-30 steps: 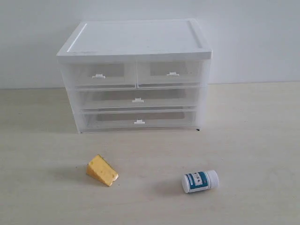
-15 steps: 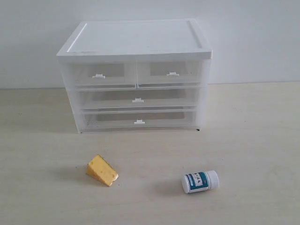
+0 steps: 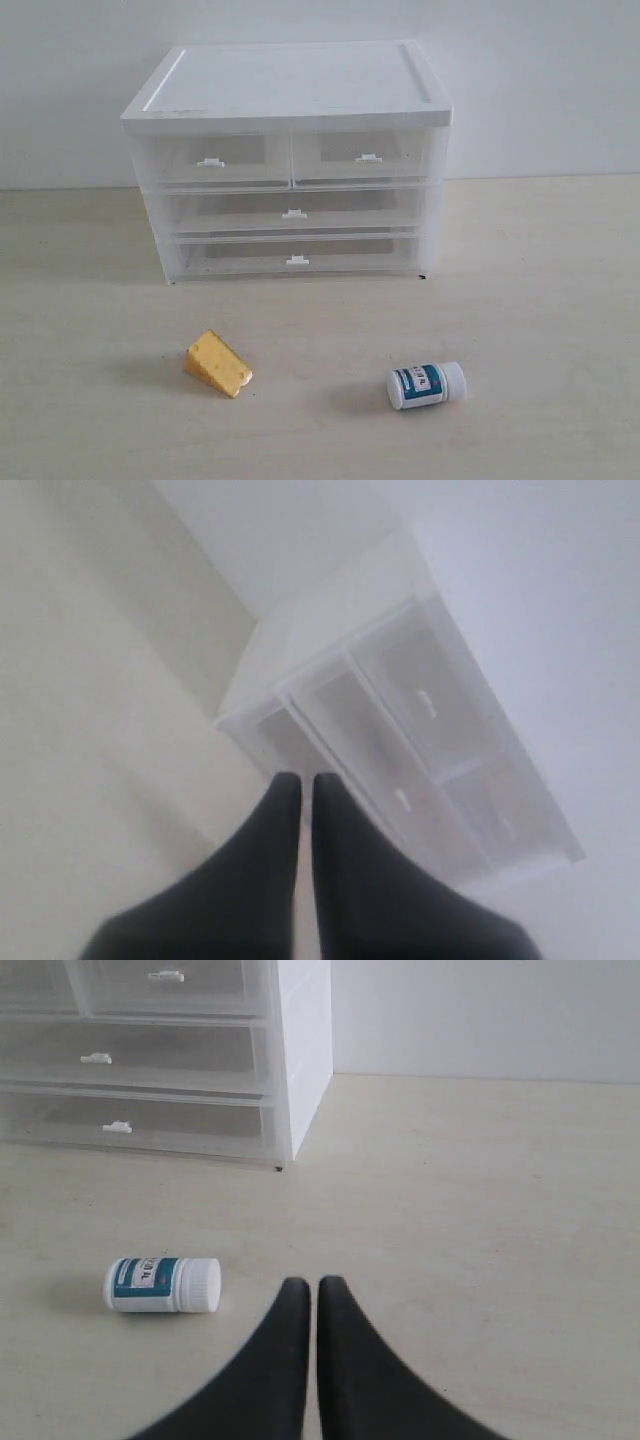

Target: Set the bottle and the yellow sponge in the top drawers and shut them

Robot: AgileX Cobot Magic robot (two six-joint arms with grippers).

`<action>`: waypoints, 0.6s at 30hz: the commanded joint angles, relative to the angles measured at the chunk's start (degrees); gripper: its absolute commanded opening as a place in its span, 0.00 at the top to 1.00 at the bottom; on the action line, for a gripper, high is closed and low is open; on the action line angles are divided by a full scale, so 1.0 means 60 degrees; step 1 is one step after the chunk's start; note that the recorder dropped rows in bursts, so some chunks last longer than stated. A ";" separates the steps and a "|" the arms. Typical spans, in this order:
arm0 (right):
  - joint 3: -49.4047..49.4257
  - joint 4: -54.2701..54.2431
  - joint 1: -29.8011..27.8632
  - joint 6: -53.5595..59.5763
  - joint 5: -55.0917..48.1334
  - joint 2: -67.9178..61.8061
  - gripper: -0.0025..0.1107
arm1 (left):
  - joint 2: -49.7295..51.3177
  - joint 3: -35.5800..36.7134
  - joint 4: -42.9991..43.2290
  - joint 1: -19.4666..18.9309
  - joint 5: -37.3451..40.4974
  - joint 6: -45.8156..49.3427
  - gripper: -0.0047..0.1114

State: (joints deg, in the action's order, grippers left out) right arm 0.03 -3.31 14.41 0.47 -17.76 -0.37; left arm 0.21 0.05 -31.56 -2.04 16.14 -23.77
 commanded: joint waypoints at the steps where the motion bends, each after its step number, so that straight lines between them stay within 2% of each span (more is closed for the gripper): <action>1: -0.0004 0.0049 -0.0028 -0.0016 0.0020 0.0061 0.98 | -0.0034 -0.0008 -0.0108 -0.0013 -0.0849 -0.0055 0.93; 3: -0.0004 0.0049 -0.0028 -0.0016 0.0020 0.0061 0.98 | -0.0034 -0.0008 -0.0189 -0.0013 -0.1351 -0.0055 0.93; 6: -0.0004 0.0049 -0.0028 -0.0016 0.0020 0.0061 0.98 | -0.0034 -0.0094 -0.0108 -0.0013 -0.2184 0.1358 0.93; 9: -0.0004 0.0049 -0.0028 -0.0016 0.0020 0.0061 0.98 | -0.0034 -0.0842 -0.0127 0.0180 -0.1688 0.2372 0.93; 12: -0.0004 0.0049 -0.0028 -0.0016 0.0020 0.0061 0.98 | -0.0034 -0.1645 -0.0223 0.0506 -0.0537 0.3455 0.93; 13: -0.0004 0.0049 -0.0028 -0.0016 0.0020 0.0061 0.98 | 0.0206 -0.2051 -0.1266 0.0737 -0.0074 0.4383 0.93; 14: -0.0004 0.0049 -0.0028 -0.0016 0.0020 0.0061 0.98 | 0.0607 -0.2378 -0.2953 0.0903 0.0104 0.6138 0.93; 15: -0.0004 0.0049 -0.0028 -0.0016 0.0020 0.0061 0.98 | 0.0804 -0.2487 -0.3719 0.0947 0.0175 0.7034 0.93; 16: -0.0004 0.0049 -0.0028 -0.0016 0.0020 0.0061 0.98 | 0.1404 -0.2699 -0.5727 0.0985 0.0458 0.9294 0.93; 18: -0.0004 0.0049 -0.0028 -0.0016 0.0020 0.0061 0.98 | 0.2336 -0.2911 -0.7844 0.0985 0.1458 1.1714 0.93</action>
State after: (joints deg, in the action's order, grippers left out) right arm 0.03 -3.31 14.41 0.47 -17.76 -0.37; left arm 9.48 -15.99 -64.23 3.39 19.36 29.11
